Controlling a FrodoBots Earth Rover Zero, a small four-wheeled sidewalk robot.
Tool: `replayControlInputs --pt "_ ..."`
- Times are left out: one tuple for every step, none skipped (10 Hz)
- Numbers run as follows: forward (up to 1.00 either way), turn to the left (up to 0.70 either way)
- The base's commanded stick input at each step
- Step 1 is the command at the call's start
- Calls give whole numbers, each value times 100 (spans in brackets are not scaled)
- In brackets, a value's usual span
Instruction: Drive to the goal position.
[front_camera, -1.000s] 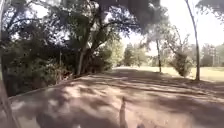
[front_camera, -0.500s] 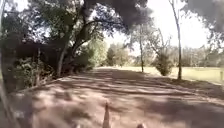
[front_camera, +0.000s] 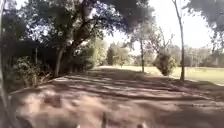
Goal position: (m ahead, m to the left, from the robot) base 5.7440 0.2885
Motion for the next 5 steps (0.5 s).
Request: replayControlInputs --pt "70 0" --pt "70 0" --pt "70 0" --pt "70 0" --pt "70 0"
